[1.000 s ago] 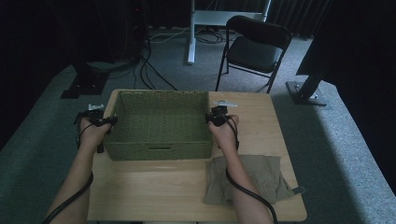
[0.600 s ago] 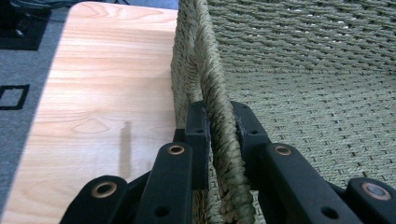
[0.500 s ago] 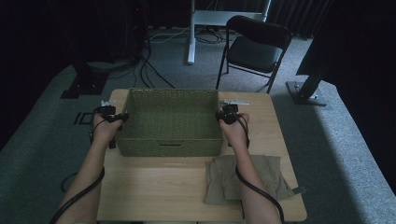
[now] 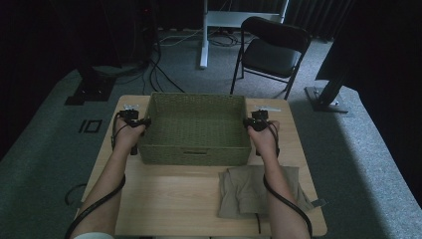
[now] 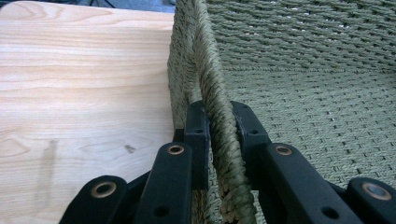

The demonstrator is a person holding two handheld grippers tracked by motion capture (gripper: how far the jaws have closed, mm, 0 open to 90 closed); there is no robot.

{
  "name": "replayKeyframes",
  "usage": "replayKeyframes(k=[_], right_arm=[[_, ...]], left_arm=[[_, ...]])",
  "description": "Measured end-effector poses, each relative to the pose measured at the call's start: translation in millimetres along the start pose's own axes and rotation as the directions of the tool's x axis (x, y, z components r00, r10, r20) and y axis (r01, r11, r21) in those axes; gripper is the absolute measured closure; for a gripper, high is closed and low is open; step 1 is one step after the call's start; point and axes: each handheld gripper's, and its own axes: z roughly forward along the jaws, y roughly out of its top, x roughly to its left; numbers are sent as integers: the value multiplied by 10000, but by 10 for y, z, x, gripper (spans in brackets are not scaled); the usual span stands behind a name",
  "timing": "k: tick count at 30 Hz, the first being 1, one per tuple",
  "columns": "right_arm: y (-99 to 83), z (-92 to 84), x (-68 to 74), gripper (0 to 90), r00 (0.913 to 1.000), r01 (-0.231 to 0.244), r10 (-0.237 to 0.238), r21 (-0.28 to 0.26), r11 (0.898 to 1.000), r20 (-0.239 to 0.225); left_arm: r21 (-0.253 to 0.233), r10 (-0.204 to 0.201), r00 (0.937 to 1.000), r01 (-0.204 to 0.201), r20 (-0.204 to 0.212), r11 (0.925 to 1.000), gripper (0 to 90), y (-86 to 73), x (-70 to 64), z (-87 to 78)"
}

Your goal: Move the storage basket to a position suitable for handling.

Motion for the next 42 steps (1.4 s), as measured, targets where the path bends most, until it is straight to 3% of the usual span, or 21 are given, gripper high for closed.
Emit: replayKeyframes(k=[20, 22, 23, 26, 32, 42], right_arm=[[-25, -216, -591, 759, 9964, -625, 628, -62, 9980, 564], [-29, -230, -618, 759, 9962, -668, 670, -64, 9977, 561], [-36, -258, -677, 760, 9956, -694, 696, -57, 9976, 620], [-40, -285, -743, 762, 9948, -759, 762, -65, 9971, 677], [-55, -322, -831, 763, 9940, -879, 883, -95, 9961, 642], [-58, -342, -849, 769, 9946, -789, 787, -3, 9969, 679]], left_arm=[[250, 442, 9981, -453, 433, 9987, 794, 117, -598, 299], [250, 442, 9981, -453, 433, 9987, 795, 117, -598, 299], [258, 510, 9976, -522, 461, 9983, 794, 117, -691, 329], [259, 522, 9976, -534, 451, 9982, 794, 111, -764, 343], [322, 462, 9979, -477, 462, 9983, 794, 94, -833, 340], [400, 363, 9988, -376, 326, 9985, 790, 26, -899, 271]])
